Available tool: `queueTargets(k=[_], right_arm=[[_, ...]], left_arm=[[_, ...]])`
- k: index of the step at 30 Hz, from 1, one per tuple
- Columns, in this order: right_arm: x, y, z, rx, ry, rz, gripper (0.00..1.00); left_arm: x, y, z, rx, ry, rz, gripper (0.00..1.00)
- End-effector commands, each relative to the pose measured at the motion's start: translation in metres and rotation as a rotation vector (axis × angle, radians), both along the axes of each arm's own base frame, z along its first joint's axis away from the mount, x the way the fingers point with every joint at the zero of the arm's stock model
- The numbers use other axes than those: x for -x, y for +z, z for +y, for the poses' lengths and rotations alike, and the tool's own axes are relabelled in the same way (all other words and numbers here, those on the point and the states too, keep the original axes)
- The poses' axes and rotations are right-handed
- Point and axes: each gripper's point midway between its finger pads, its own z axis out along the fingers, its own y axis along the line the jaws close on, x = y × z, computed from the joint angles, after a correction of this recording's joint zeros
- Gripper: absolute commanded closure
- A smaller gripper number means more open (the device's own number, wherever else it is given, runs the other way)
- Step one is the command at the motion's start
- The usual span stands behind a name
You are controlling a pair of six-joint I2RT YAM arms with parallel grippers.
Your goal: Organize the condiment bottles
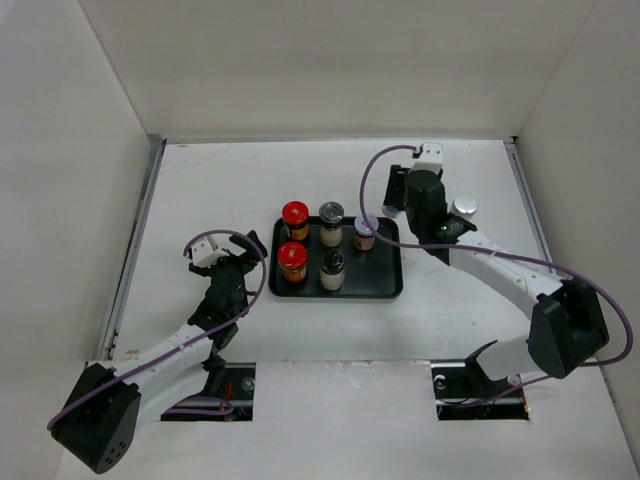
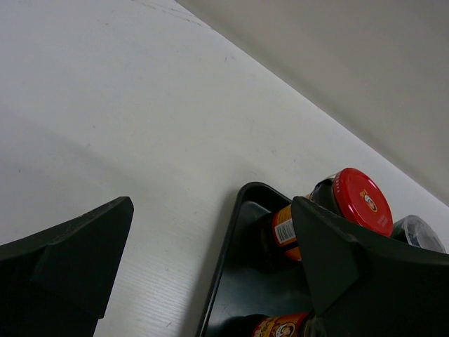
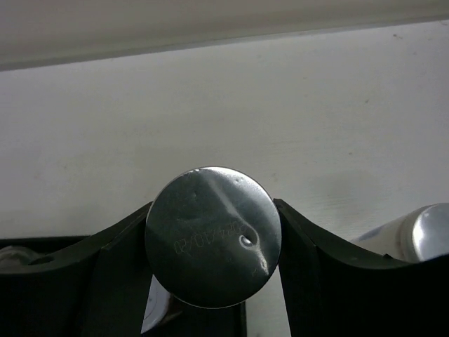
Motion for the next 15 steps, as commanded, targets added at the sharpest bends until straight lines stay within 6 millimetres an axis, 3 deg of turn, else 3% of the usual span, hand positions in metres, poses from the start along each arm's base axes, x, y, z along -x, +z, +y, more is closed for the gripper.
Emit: queueTargets(k=[1,6,12,14,15], right_arm=[[0.005,-0.002,0.023,-0.038,0.033,-0.036,0.44],[0.016,-0.032,0.046,-0.047,0.080,0.012,0.45],[0.025,-0.063,0.047,-0.030,0.078,0.069,0.44],[0.028,-0.073,0.047,-0.039,0.078,0.090,0.38],[0.029,-0.075,0.047,-0.039,0.077,0.094,0.30]], left_arm=[[-0.001,0.009,0.000,0.033,0.001,-0.040,0.01],[0.000,0.011,-0.001,0.037,-0.004,-0.047,0.01],[0.000,0.011,-0.002,0.038,-0.007,-0.047,0.01],[-0.002,0.008,-0.001,0.032,-0.004,-0.038,0.01],[-0.002,0.008,-0.002,0.031,-0.007,-0.035,0.01]])
